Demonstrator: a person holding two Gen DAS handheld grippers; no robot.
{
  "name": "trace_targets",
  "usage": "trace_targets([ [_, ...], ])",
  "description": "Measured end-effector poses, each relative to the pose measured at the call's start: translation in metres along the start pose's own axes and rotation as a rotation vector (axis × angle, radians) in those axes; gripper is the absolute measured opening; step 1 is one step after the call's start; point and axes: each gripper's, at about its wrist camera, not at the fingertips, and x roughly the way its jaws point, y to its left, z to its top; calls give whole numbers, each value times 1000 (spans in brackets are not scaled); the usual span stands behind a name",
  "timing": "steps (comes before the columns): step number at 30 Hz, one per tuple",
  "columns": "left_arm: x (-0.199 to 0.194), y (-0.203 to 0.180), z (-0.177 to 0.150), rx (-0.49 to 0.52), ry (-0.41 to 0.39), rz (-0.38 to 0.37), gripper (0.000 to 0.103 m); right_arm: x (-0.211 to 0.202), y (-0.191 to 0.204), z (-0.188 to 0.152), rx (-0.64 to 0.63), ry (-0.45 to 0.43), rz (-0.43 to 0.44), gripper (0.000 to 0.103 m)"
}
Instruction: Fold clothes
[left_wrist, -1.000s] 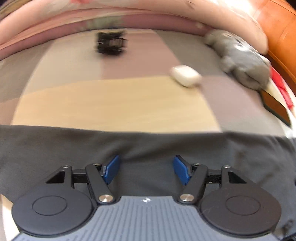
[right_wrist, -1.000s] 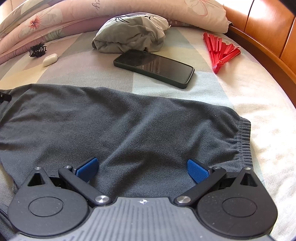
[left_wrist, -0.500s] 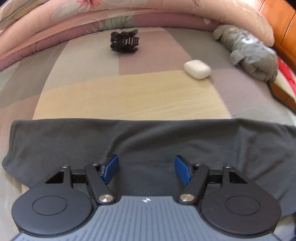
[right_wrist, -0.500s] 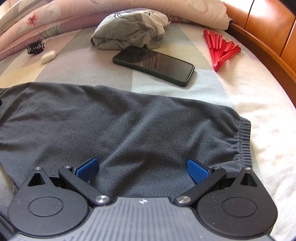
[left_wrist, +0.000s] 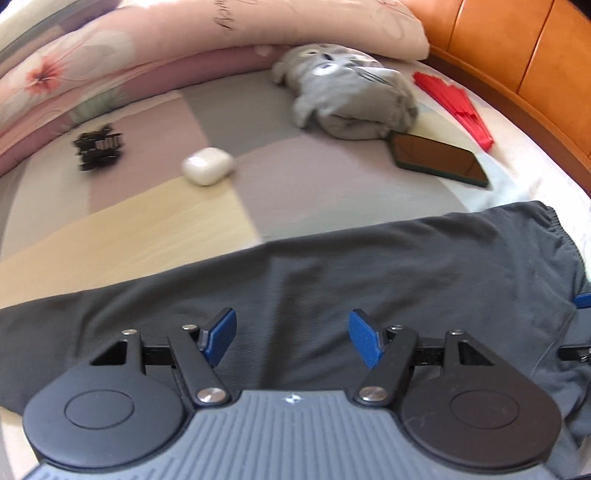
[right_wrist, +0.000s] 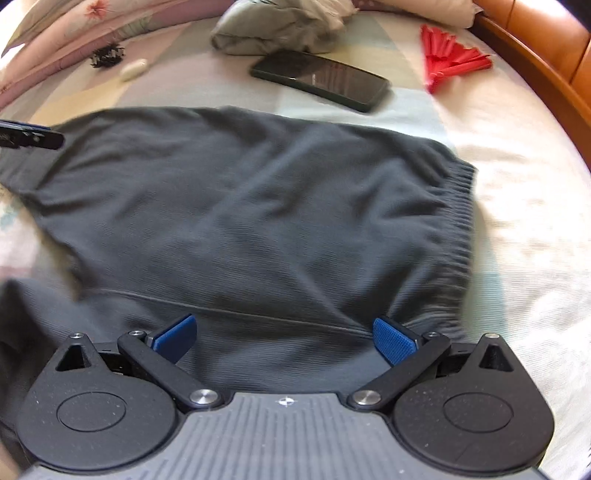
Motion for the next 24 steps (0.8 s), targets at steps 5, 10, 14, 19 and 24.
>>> trace_targets([
  [5, -3, -29, 6, 25, 20, -7, 68, -21, -13, 1, 39, -14, -6, 103],
  [10, 2, -68, 26, 42, 44, -87, 68, -40, -50, -17, 173, -33, 8, 103],
  [14, 10, -123, 49, 143, 51, -175, 68, -48, -82, -39, 286, -39, 43, 103],
  [19, 26, -200, 66, 284, 73, -280, 68, -46, -112, -55, 345, -15, 162, 103],
  [24, 36, -268, 71, 368, 112, -400, 68, -43, -130, -66, 396, -13, 279, 103],
])
